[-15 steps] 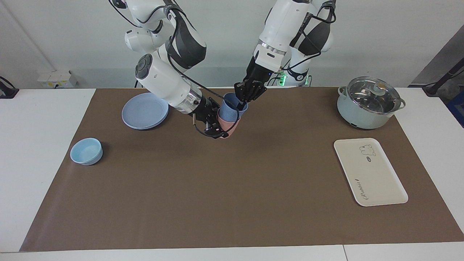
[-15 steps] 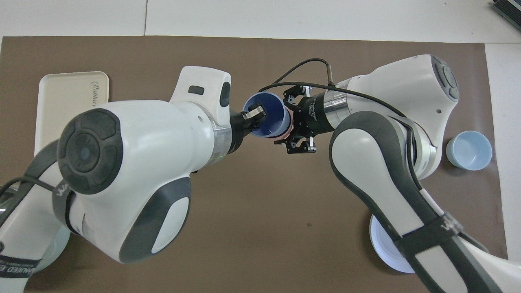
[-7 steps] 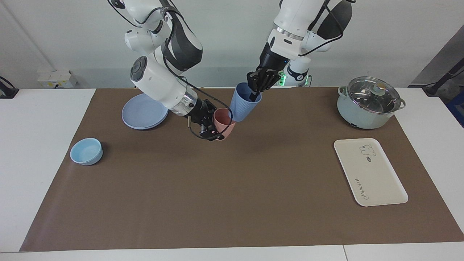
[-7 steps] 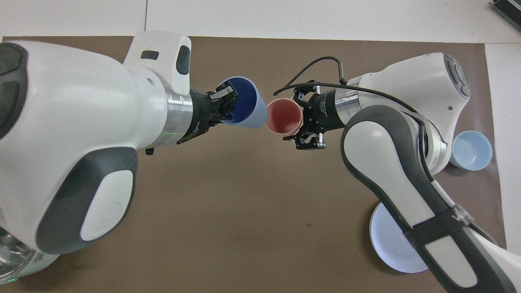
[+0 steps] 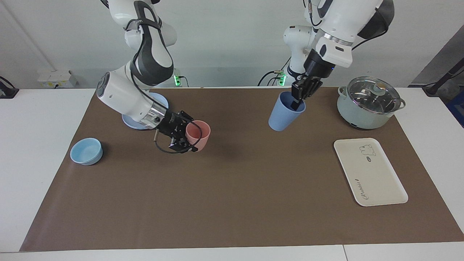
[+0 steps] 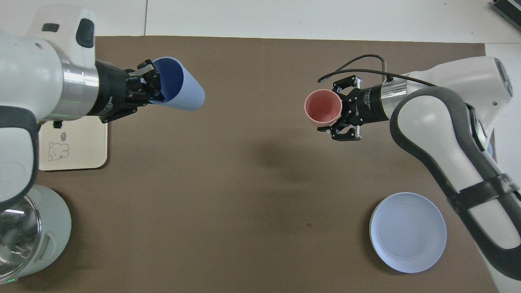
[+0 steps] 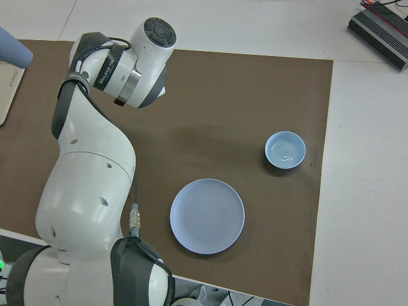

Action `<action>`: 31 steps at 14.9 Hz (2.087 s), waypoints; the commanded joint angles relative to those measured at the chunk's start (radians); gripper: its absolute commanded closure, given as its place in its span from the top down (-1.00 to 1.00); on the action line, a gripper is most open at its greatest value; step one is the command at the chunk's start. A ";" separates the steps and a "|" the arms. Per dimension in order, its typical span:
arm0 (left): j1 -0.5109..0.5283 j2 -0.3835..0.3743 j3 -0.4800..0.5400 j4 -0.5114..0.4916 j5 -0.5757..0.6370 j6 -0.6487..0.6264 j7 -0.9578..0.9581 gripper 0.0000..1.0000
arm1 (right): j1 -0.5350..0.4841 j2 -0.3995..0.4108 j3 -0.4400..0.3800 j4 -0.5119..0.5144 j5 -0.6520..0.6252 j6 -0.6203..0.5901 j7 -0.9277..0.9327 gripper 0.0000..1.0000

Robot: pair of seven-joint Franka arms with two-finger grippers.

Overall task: Place cup on tray
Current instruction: 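Lower the blue cup onto the tray with the left gripper, then open the left gripper and withdraw while the right gripper sets pink cup down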

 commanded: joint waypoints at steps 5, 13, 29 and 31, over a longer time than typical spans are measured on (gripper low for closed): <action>0.346 0.048 -0.011 -0.206 -0.004 0.155 0.542 -1.00 | -0.202 0.065 0.011 -0.043 0.113 -0.080 -0.241 -1.00; 0.552 0.263 -0.012 -0.255 -0.003 0.416 0.993 -1.00 | -0.384 0.215 0.010 0.023 0.103 -0.228 -0.491 -1.00; 0.310 0.160 -0.020 -0.086 0.217 0.055 0.956 1.00 | -0.462 0.272 -0.005 -0.011 0.078 -0.088 -0.625 0.29; 0.270 0.157 -0.023 -0.045 0.250 0.010 0.923 1.00 | -0.460 0.269 -0.005 -0.011 0.075 -0.087 -0.648 1.00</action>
